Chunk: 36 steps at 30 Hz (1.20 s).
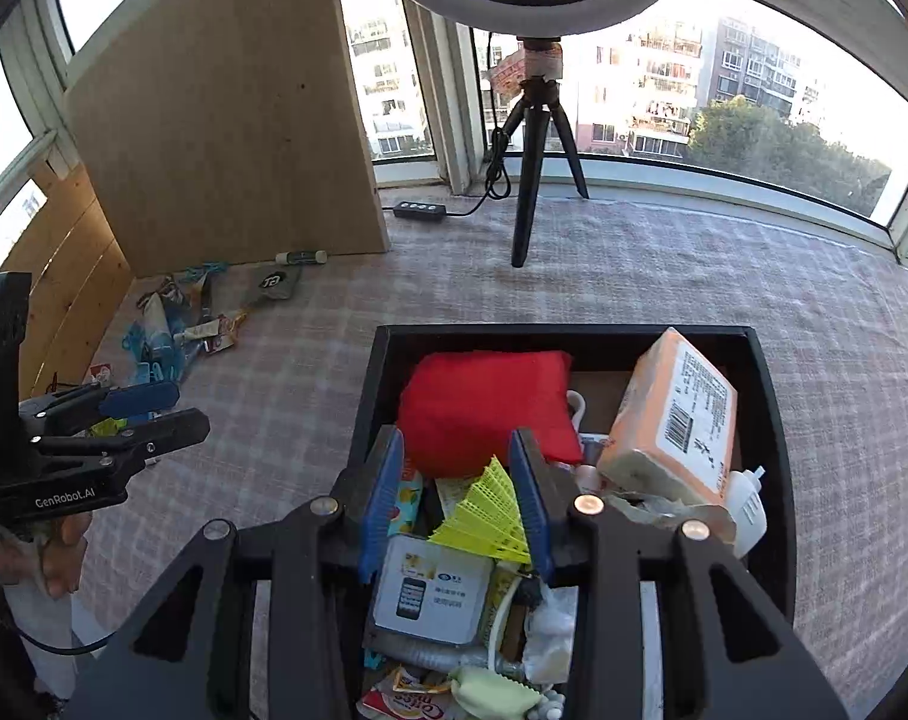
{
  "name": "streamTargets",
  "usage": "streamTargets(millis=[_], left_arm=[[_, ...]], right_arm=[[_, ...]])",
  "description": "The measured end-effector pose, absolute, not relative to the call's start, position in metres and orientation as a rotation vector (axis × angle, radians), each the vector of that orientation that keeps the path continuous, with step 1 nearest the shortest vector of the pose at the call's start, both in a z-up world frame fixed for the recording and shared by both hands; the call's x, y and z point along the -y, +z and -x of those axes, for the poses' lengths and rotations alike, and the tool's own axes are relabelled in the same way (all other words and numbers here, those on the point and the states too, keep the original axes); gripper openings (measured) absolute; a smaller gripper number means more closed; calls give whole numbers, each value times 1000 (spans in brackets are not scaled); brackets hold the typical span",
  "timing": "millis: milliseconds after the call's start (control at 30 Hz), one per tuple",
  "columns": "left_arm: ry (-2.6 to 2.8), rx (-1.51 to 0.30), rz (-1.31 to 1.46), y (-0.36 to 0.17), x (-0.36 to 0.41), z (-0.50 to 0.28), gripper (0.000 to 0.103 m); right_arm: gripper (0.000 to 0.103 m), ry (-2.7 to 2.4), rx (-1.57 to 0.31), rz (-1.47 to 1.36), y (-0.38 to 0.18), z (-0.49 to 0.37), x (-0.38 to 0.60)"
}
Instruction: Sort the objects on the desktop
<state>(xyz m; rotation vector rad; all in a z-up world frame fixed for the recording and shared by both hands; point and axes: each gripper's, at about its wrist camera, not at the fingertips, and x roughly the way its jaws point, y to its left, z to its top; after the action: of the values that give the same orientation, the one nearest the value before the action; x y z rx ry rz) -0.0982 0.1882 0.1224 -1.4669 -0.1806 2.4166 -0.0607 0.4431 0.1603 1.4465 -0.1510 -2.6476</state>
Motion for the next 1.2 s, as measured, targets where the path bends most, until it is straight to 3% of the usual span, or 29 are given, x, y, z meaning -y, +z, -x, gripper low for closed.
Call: streamTargets(millis=[133, 333, 533, 767, 867, 1200], left_arm=[[2520, 364, 1549, 109, -109, 105, 48], [2637, 614, 1607, 91, -12, 120, 47], [2643, 845, 1650, 64, 49, 153, 41], [2577, 965, 1684, 34, 65, 187, 38], [2551, 1013, 1687, 23, 67, 195, 32], [2517, 1084, 1632, 8, 64, 208, 34]], right_arm=[[36, -2504, 101, -1424, 154, 98, -385], [36, -2316, 56, -1402, 147, 162, -291], [26, -2152, 40, -1449, 125, 226, -206], [17, -1988, 108, -1564, 76, 280, -137], [16, -1942, 144, -1612, 54, 292, -122], [18, -1853, 262, -1649, 19, 307, -107]])
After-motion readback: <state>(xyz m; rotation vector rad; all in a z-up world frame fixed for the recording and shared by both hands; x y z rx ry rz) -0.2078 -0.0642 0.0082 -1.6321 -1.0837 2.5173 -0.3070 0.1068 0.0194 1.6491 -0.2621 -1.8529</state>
